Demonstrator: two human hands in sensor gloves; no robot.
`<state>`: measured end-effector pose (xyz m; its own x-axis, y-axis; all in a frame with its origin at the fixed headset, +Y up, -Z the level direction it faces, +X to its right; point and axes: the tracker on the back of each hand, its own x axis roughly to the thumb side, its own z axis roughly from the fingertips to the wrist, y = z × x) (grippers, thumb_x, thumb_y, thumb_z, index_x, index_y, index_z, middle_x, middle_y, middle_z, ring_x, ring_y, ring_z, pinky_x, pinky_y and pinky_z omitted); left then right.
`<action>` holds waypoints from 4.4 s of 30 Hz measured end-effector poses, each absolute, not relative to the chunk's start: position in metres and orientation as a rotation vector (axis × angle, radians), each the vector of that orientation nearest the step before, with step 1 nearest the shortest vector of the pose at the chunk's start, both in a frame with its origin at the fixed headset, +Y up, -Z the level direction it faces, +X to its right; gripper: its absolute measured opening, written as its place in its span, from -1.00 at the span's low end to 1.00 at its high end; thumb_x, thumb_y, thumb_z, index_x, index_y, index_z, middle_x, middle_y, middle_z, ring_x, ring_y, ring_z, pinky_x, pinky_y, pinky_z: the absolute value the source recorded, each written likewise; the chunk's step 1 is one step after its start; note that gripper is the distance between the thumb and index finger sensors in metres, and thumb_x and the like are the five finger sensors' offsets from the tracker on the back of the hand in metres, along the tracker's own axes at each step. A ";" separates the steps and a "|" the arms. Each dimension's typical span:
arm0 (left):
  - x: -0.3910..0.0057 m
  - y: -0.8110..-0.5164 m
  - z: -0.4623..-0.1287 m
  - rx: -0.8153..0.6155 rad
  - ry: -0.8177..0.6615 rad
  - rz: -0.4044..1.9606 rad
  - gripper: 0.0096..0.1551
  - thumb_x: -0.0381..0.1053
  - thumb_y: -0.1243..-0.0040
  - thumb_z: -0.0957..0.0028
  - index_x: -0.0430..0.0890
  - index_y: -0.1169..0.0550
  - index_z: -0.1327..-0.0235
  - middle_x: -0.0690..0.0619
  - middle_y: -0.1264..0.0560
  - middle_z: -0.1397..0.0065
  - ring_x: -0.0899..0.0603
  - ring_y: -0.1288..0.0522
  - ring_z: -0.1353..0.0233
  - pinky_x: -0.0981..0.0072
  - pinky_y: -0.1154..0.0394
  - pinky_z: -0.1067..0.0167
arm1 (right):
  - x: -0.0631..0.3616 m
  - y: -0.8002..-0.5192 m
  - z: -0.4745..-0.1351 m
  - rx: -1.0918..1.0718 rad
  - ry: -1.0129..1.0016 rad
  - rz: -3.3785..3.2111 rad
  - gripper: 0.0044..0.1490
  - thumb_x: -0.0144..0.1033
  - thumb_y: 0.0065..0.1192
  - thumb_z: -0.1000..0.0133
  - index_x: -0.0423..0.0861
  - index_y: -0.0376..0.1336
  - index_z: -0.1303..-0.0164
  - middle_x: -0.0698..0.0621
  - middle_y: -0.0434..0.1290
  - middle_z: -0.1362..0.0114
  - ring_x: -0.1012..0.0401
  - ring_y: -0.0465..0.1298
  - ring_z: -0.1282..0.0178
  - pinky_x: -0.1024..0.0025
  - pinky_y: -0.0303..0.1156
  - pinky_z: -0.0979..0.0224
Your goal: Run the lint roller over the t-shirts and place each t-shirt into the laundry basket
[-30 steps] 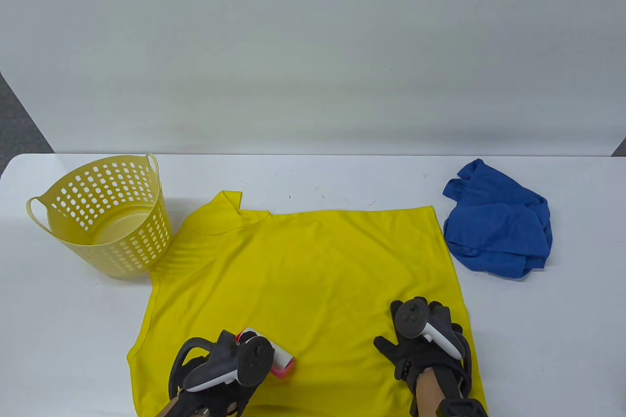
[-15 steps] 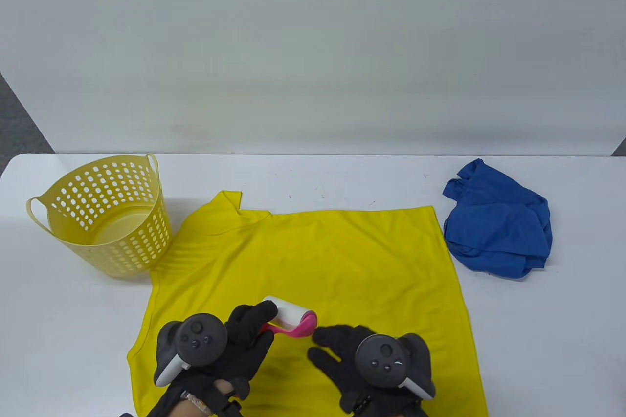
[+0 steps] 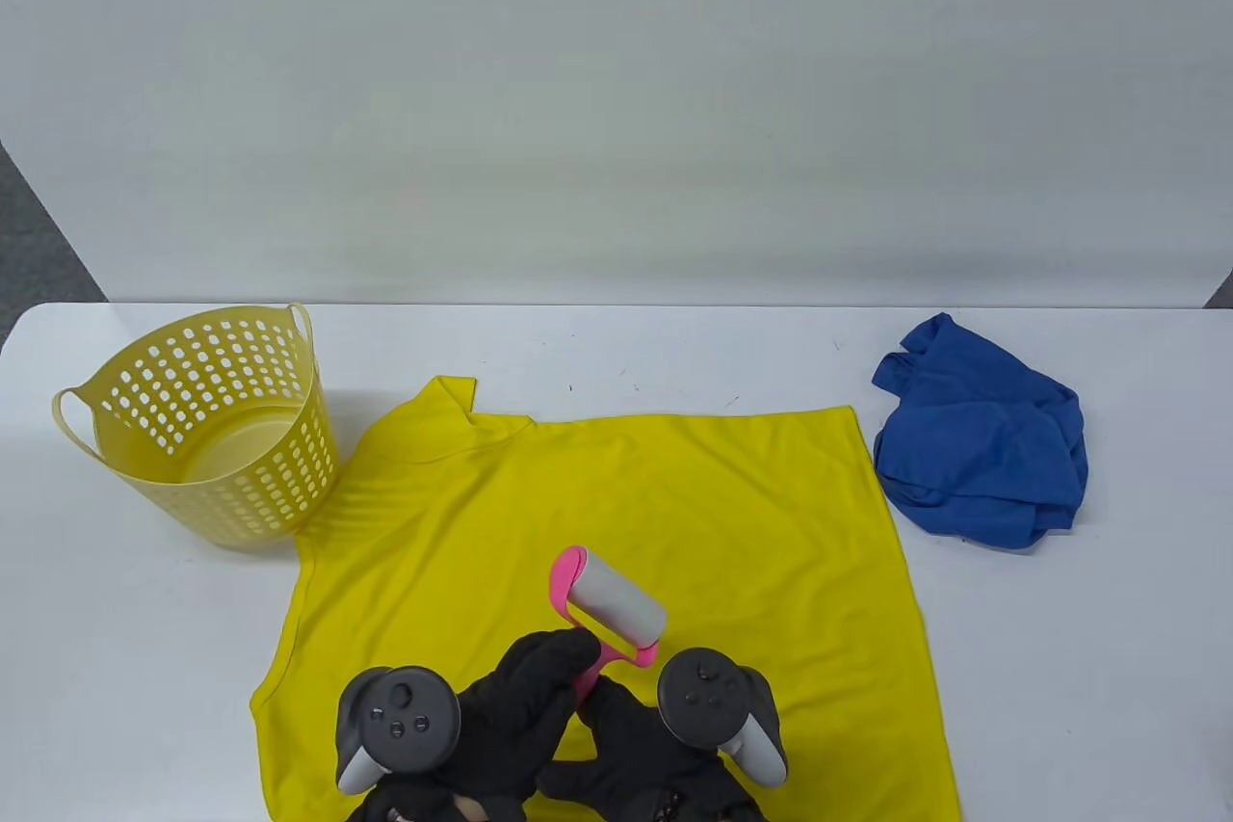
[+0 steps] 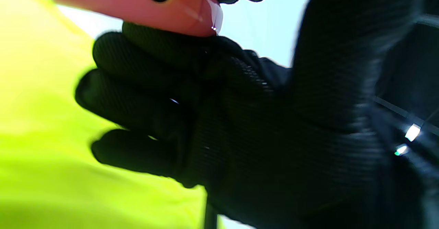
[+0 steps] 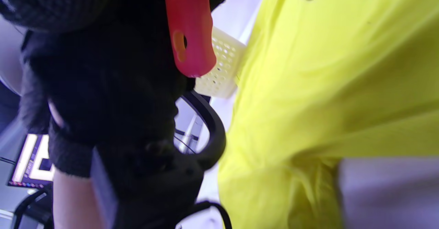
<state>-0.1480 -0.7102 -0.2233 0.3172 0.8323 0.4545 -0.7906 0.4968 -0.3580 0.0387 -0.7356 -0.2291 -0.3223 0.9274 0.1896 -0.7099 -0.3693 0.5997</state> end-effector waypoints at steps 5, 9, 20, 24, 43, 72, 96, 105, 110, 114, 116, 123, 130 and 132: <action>-0.153 -0.726 -0.234 -0.175 -0.630 1.268 -0.39 -0.01 0.08 -0.20 0.07 -0.12 -0.53 -0.06 -0.14 -0.59 -0.25 -0.26 -0.65 -0.12 -0.24 -0.52 | 0.042 -0.742 -0.232 0.509 0.453 1.805 0.15 0.17 0.16 0.07 -0.43 -0.13 -0.35 -0.45 0.09 -0.44 -0.31 0.32 -0.37 -0.31 0.26 -0.31; -0.149 -0.731 -0.236 -0.279 -0.680 1.350 -0.33 0.05 0.10 -0.20 0.08 -0.04 -0.57 -0.01 -0.11 -0.65 -0.28 -0.12 -0.71 -0.17 -0.08 -0.57 | 0.050 -0.750 -0.240 0.435 0.448 1.735 -0.14 -0.09 0.20 -0.06 -0.38 -0.02 -0.31 -0.39 0.22 -0.40 -0.24 0.44 -0.30 -0.23 0.36 -0.27; -0.125 -0.741 -0.230 -0.390 -0.814 1.234 -0.09 0.21 0.07 -0.18 0.14 0.26 -0.55 0.09 0.22 -0.71 -0.22 0.14 -0.78 0.03 0.16 -0.60 | 0.066 -0.757 -0.243 0.227 0.359 1.505 -0.10 -0.28 0.14 -0.11 -0.41 -0.22 -0.38 -0.35 0.22 -0.31 -0.19 0.48 -0.16 -0.21 0.37 -0.24; -0.138 -0.731 -0.231 -0.229 -0.799 1.170 -0.20 0.22 -0.01 -0.16 0.16 0.00 -0.60 0.09 -0.03 -0.73 -0.20 -0.18 -0.77 -0.11 -0.11 -0.57 | 0.071 -0.742 -0.245 0.331 0.239 1.693 -0.10 -0.31 0.10 -0.12 -0.40 -0.26 -0.39 -0.35 0.25 -0.26 -0.02 0.56 0.05 -0.07 0.48 -0.10; -0.195 -0.794 -0.285 -0.591 -0.227 -0.010 0.37 0.66 -0.10 0.29 0.25 0.31 -0.57 -0.08 0.40 -0.75 -0.52 0.42 -0.73 -0.72 0.28 -0.43 | 0.211 -0.720 -0.268 -0.257 0.403 2.470 -0.14 -0.10 0.06 -0.17 -0.47 -0.04 -0.39 -0.36 0.36 -0.18 0.15 0.63 0.45 0.21 0.61 0.41; -0.199 -0.808 -0.286 -0.711 -0.250 0.120 0.36 0.66 0.02 0.21 0.21 0.50 -0.41 -0.04 0.68 -0.53 -0.47 0.71 -0.52 -0.72 0.48 -0.25 | 0.226 -0.724 -0.317 -0.284 0.680 2.618 -0.14 0.07 0.03 -0.15 -0.36 0.07 -0.36 -0.20 0.53 0.12 0.20 0.63 0.57 0.25 0.62 0.50; -0.198 -0.809 -0.286 -0.717 -0.249 0.126 0.35 0.65 0.04 0.19 0.19 0.52 -0.40 -0.06 0.69 -0.51 -0.47 0.72 -0.50 -0.72 0.50 -0.23 | 0.206 -0.721 -0.348 -0.370 0.693 2.661 -0.15 0.06 0.01 -0.13 -0.37 0.07 -0.36 -0.22 0.53 0.12 0.17 0.63 0.56 0.21 0.62 0.49; -0.198 -0.809 -0.287 -0.725 -0.252 0.126 0.35 0.65 0.02 0.18 0.18 0.51 -0.39 -0.06 0.68 -0.51 -0.47 0.71 -0.49 -0.72 0.49 -0.23 | 0.181 -0.729 -0.397 -0.507 0.641 2.617 -0.15 0.07 -0.04 -0.13 -0.33 0.02 -0.39 -0.24 0.50 0.03 0.13 0.64 0.46 0.14 0.61 0.37; -0.198 -0.809 -0.287 -0.724 -0.251 0.128 0.35 0.65 0.02 0.18 0.19 0.51 -0.39 -0.06 0.68 -0.51 -0.47 0.72 -0.50 -0.72 0.50 -0.23 | 0.192 -0.739 -0.376 -0.472 0.630 2.506 -0.13 0.06 -0.03 -0.14 -0.34 -0.01 -0.40 -0.26 0.49 0.04 0.12 0.64 0.45 0.13 0.61 0.36; -0.198 -0.809 -0.287 -0.724 -0.249 0.129 0.35 0.65 0.02 0.18 0.19 0.51 -0.40 -0.06 0.68 -0.51 -0.47 0.72 -0.50 -0.71 0.50 -0.23 | 0.205 -0.728 -0.343 -0.402 0.724 2.622 -0.14 0.07 -0.02 -0.13 -0.35 0.03 -0.38 -0.24 0.51 0.07 0.14 0.65 0.49 0.15 0.62 0.41; -0.198 -0.809 -0.287 -0.722 -0.248 0.128 0.35 0.65 0.02 0.18 0.19 0.51 -0.40 -0.06 0.68 -0.51 -0.46 0.72 -0.50 -0.71 0.50 -0.23 | 0.212 -0.725 -0.322 -0.359 0.771 2.689 -0.14 0.07 -0.02 -0.13 -0.35 0.05 -0.37 -0.24 0.53 0.09 0.15 0.65 0.51 0.16 0.63 0.43; -0.198 -0.809 -0.287 -0.719 -0.245 0.123 0.35 0.65 0.03 0.19 0.19 0.52 -0.40 -0.06 0.69 -0.51 -0.46 0.72 -0.51 -0.71 0.50 -0.24 | 0.242 -0.720 -0.252 -0.323 0.836 2.677 -0.14 0.06 0.02 -0.13 -0.36 0.08 -0.36 -0.25 0.56 0.12 0.14 0.67 0.54 0.15 0.64 0.46; -0.197 -0.808 -0.286 -0.715 -0.238 0.114 0.34 0.65 0.04 0.19 0.19 0.50 -0.40 -0.06 0.68 -0.52 -0.46 0.70 -0.52 -0.71 0.48 -0.26 | 0.255 -0.725 -0.248 -0.292 0.706 2.597 -0.19 0.08 0.13 -0.11 -0.30 0.19 -0.32 -0.20 0.56 0.13 0.14 0.67 0.53 0.11 0.63 0.40; -0.197 -0.808 -0.286 -0.713 -0.238 0.113 0.34 0.65 0.04 0.19 0.19 0.50 -0.41 -0.06 0.67 -0.53 -0.46 0.70 -0.52 -0.71 0.48 -0.26 | 0.256 -0.725 -0.253 -0.313 0.607 2.608 -0.20 0.08 0.13 -0.12 -0.30 0.21 -0.32 -0.19 0.56 0.11 0.14 0.67 0.50 0.10 0.63 0.35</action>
